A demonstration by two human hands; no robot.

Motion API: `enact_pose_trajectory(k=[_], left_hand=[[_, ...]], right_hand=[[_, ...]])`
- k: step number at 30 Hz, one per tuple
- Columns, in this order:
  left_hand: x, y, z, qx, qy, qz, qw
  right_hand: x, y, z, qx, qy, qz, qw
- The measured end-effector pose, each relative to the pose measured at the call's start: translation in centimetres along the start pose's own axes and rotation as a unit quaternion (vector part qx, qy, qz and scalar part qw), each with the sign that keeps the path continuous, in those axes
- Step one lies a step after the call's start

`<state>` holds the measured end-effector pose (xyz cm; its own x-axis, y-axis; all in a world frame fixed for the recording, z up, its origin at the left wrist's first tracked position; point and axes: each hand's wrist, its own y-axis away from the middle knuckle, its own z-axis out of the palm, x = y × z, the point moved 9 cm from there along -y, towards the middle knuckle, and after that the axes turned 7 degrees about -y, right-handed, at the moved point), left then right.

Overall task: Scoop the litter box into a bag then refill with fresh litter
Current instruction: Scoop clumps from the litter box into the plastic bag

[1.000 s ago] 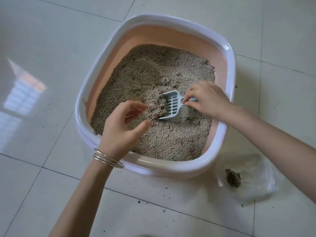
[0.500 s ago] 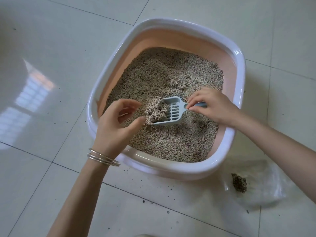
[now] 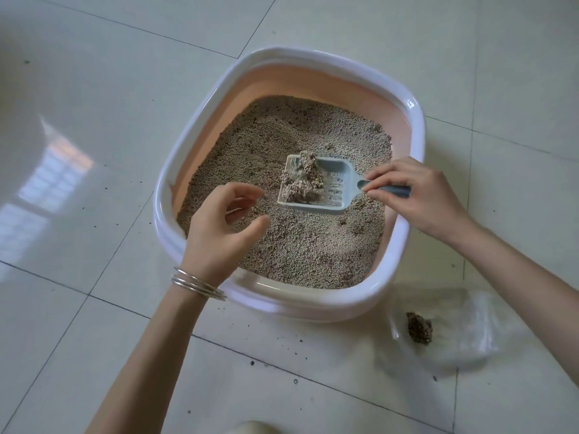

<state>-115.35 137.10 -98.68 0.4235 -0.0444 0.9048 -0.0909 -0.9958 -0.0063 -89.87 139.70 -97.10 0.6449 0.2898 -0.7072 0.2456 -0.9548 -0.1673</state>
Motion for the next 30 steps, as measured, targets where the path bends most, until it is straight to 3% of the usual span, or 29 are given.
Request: enact_pose_trajectory(k=[30], left_hand=[[2.0,0.8,3.0,-0.027,0.019,0.009,0.999]], right_hand=[[-0.5,4.2,-1.6,0.039,0.003,0.015,0.999]])
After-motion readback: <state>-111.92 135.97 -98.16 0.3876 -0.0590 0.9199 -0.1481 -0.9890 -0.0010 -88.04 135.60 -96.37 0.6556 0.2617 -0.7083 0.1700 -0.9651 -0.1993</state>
